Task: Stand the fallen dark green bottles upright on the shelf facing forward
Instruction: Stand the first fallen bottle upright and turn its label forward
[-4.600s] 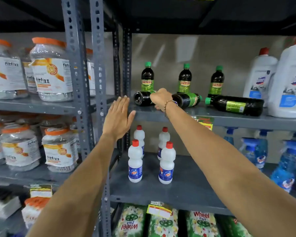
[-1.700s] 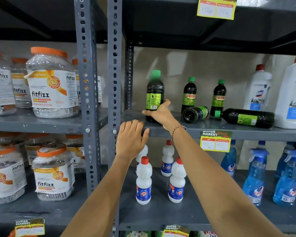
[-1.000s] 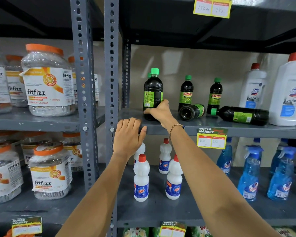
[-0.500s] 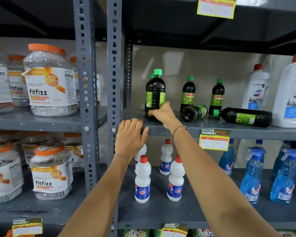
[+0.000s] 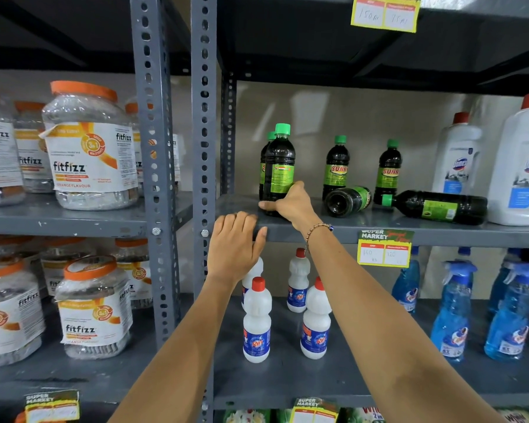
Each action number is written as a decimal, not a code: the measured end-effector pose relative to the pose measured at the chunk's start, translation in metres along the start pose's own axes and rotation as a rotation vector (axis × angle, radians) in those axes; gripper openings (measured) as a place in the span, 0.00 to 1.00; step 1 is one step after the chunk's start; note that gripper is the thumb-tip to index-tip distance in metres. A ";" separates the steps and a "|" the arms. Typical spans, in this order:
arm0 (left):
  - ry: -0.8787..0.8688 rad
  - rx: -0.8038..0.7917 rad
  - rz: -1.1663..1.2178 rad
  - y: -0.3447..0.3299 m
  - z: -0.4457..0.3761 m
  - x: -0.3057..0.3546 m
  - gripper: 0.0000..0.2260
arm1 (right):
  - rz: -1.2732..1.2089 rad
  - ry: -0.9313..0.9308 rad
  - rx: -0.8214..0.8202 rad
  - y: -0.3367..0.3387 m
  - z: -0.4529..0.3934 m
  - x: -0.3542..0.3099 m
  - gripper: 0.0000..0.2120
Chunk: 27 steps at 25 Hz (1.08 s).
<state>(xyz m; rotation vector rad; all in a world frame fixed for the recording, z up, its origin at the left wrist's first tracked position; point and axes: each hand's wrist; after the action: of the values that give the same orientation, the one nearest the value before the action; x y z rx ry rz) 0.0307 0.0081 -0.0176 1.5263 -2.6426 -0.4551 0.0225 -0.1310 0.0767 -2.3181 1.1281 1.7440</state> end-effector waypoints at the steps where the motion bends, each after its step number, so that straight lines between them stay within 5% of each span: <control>1: 0.000 -0.001 0.001 0.000 0.000 0.000 0.18 | 0.022 0.004 -0.011 -0.001 0.000 0.000 0.38; 6: -0.003 0.009 0.014 -0.001 0.000 0.000 0.17 | -0.053 -0.033 -0.075 -0.002 -0.010 0.002 0.31; 11: 0.006 -0.004 0.015 -0.001 0.001 0.000 0.17 | 0.056 -0.002 -0.094 -0.008 -0.007 0.001 0.42; 13: 0.009 -0.005 0.019 -0.002 0.001 0.000 0.17 | 0.008 -0.037 -0.138 -0.006 -0.008 0.000 0.35; 19: 0.003 -0.001 0.012 -0.001 0.000 0.000 0.16 | 0.218 0.050 -0.019 -0.006 -0.003 0.003 0.40; 23: 0.012 -0.006 0.027 0.000 0.000 0.001 0.17 | -0.011 -0.037 -0.102 -0.004 -0.010 0.005 0.34; 27: 0.011 -0.015 0.027 0.001 -0.001 0.001 0.17 | 0.106 0.007 -0.025 -0.005 -0.006 0.005 0.45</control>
<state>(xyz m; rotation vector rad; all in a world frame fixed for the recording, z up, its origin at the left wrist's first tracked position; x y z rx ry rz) 0.0290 0.0073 -0.0165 1.4822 -2.6424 -0.4618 0.0312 -0.1325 0.0728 -2.3208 1.2594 1.7951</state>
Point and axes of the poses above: each hand's wrist, its own z-axis away from the middle knuckle, its own y-axis out of the back of the hand, x = y × z, and after that the axes turned 1 degree about -x, right-handed
